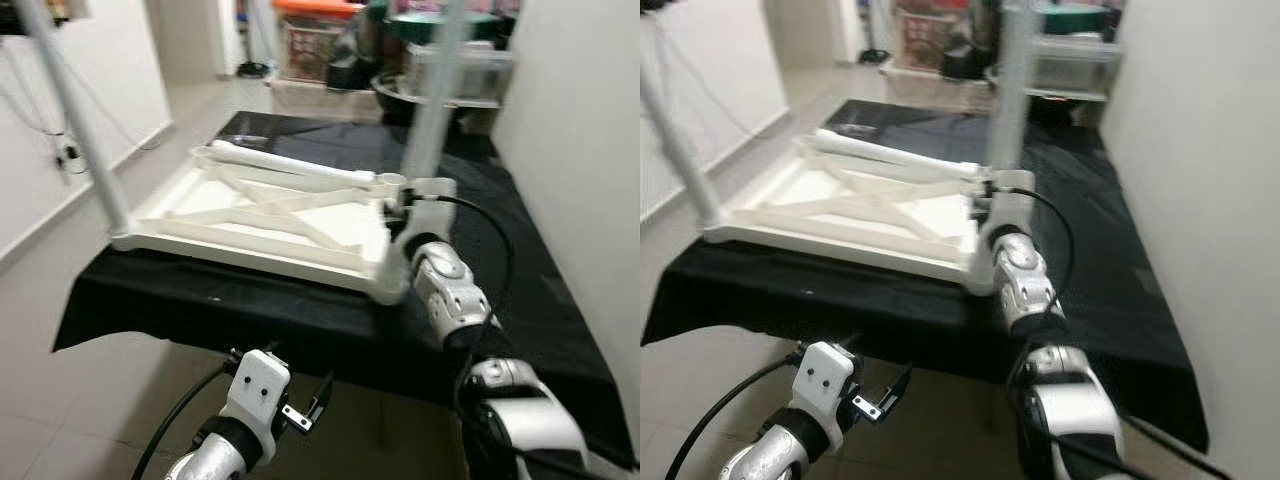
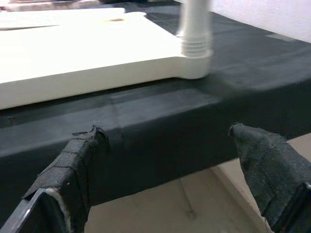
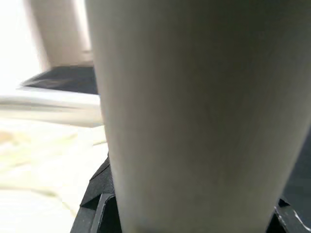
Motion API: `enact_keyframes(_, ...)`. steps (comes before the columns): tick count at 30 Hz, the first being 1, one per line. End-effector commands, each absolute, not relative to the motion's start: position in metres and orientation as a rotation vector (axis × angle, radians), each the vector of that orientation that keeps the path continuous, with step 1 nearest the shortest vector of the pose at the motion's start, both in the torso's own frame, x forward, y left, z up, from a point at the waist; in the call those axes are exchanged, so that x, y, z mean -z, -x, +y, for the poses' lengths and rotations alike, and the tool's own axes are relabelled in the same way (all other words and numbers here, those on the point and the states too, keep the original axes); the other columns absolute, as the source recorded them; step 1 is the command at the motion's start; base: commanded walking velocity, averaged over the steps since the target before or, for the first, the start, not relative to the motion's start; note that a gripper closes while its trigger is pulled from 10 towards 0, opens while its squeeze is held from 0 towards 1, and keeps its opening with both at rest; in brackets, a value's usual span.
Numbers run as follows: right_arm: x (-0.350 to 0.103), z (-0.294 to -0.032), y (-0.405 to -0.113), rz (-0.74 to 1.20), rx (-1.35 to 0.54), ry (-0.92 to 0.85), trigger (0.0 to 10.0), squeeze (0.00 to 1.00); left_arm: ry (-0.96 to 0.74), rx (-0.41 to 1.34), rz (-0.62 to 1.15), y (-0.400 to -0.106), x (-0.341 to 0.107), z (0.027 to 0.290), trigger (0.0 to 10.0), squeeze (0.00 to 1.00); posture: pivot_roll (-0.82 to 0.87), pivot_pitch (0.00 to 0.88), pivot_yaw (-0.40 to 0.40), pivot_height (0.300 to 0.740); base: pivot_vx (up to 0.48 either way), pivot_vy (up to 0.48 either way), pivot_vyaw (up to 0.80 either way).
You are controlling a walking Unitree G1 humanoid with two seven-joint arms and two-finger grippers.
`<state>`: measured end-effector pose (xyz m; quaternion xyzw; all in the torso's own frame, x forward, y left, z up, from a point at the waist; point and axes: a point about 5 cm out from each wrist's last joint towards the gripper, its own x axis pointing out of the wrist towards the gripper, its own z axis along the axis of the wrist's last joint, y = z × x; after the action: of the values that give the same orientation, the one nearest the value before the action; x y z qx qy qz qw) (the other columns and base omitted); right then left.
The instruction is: Building children table
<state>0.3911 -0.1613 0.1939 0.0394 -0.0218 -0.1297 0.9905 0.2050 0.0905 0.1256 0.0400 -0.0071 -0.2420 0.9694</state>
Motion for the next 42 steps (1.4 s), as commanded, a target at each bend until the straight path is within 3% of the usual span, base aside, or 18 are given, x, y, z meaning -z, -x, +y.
enact_keyframes(1, -0.164, -0.163, -0.381, 0.093, 0.417, -0.097, 0.0, 0.0, -0.089, 0.494, -0.008, -0.206, -0.123, 0.09, 10.0, 0.0, 0.08, 0.03, -0.071, 0.74, 0.0, 0.0, 0.0)
enact_keyframes(4, -0.162, -0.153, -0.38, 0.108, 0.429, -0.111, 0.0, 0.0, -0.091, 0.496, -0.01, -0.206, -0.123, 0.09, 10.0, 0.0, 0.08, 0.029, -0.072, 0.74, 0.0, 0.0, 0.0)
enact_keyframes(5, -0.165, -0.144, -0.382, 0.088, 0.379, -0.124, 3.6, 0.0, -0.091, 0.497, -0.01, -0.206, -0.123, 0.089, 10.0, 0.0, 0.08, 0.033, -0.075, 0.74, 0.0, 0.0, 0.0)
enact_keyframes(7, -0.167, -0.137, -0.384, 0.072, 0.348, -0.131, 3.6, 0.0, -0.09, 0.497, -0.01, -0.206, -0.123, 0.089, 10.0, 0.0, 0.08, 0.033, -0.075, 0.74, 0.0, 0.0, 0.0)
enact_keyframes(8, -0.17, -0.129, -0.385, 0.05, 0.296, -0.134, 10.0, 0.96, -0.091, 0.498, -0.009, -0.206, -0.123, 0.089, 10.0, 0.0, 0.07, 0.034, -0.071, 0.74, 0.0, 0.0, 0.0)
enact_keyframes(13, -0.186, -0.123, -0.39, -0.066, 0.191, -0.063, 10.0, 1.0, -0.089, 0.503, -0.008, -0.207, -0.123, 0.088, 10.0, 0.0, 0.07, 0.033, -0.072, 0.74, 0.0, 0.0, 0.0)
enact_keyframes(14, -0.192, -0.124, -0.393, -0.08, 0.105, -0.119, 10.0, 0.0, -0.089, 0.505, -0.009, -0.207, -0.123, 0.088, 10.0, 0.0, 0.07, 0.03, -0.071, 0.74, 0.0, 0.0, 0.0)
enact_keyframes(16, -0.204, -0.126, -0.396, -0.14, -0.145, -0.144, 10.0, 0.0, -0.088, 0.507, -0.014, -0.208, -0.123, 0.088, 10.0, 0.0, 0.07, 0.028, -0.071, 0.74, 0.0, 0.0, 0.0)
enact_keyframes(18, -0.204, -0.126, -0.396, -0.14, -0.145, -0.144, 10.0, 0.0, -0.088, 0.507, -0.014, -0.208, -0.123, 0.088, 10.0, 0.0, 0.07, 0.028, -0.071, 0.74, 0.0, 0.0, 0.0)
enact_keyframes(21, -0.203, -0.131, -0.393, -0.115, -0.434, -0.133, 10.0, 0.0, -0.085, 0.511, -0.025, -0.209, -0.124, 0.087, 10.0, 0.0, 0.06, 0.022, -0.071, 0.74, 0.0, 0.0, 0.0)
enact_keyframes(23, -0.203, -0.131, -0.393, -0.115, -0.434, -0.133, 10.0, 0.0, -0.085, 0.511, -0.025, -0.209, -0.124, 0.087, 10.0, 0.0, 0.06, 0.022, -0.071, 0.74, 0.0, 0.0, 0.0)
enact_keyframes(25, -0.195, -0.132, -0.382, -0.015, -0.768, -0.125, 10.0, 0.0, -0.085, 0.515, -0.034, -0.21, -0.124, 0.086, 10.0, 0.0, 0.07, 0.017, -0.078, 0.74, 0.0, 0.0, 0.0)
enact_keyframes(29, -0.192, -0.128, -0.377, 0.027, -0.915, -0.1, 10.0, 0.0, -0.085, 0.514, -0.035, -0.21, -0.124, 0.086, 10.0, 0.0, 0.07, 0.016, -0.077, 0.74, 0.0, 0.0, 0.0)
enact_keyframes(32, -0.189, -0.11, -0.364, 0.088, -1.229, -0.023, 10.0, 0.0, -0.084, 0.509, -0.034, -0.211, -0.124, 0.086, 10.0, 0.0, 0.08, 0.014, -0.082, 0.74, 0.0, 0.0, 0.0)
enact_keyframes(36, -0.19, -0.106, -0.363, 0.092, -1.273, -0.018, 10.0, 0.0, -0.084, 0.508, -0.034, -0.211, -0.123, 0.086, 10.0, 0.0, 0.08, 0.014, -0.082, 0.74, 0.0, 0.0, 0.0)
enact_keyframes(37, -0.191, -0.1, -0.364, 0.086, -1.288, -0.013, 9.1, 0.0, -0.083, 0.508, -0.033, -0.211, -0.123, 0.086, 10.0, 0.0, 0.08, 0.014, -0.082, 0.74, 0.0, 0.0, 0.0)
enact_keyframes(38, -0.193, -0.097, -0.365, 0.076, -1.296, -0.021, 0.0, 0.0, -0.082, 0.507, -0.032, -0.211, -0.123, 0.086, 10.0, 0.0, 0.08, 0.012, -0.083, 0.74, 0.0, 0.0, 0.0)
enact_keyframes(42, -0.197, -0.095, -0.378, 0.027, -1.099, -0.022, 0.0, 0.0, -0.081, 0.505, -0.03, -0.211, -0.122, 0.086, 10.0, 0.0, 0.07, 0.013, -0.082, 0.74, 0.0, 0.0, 0.0)
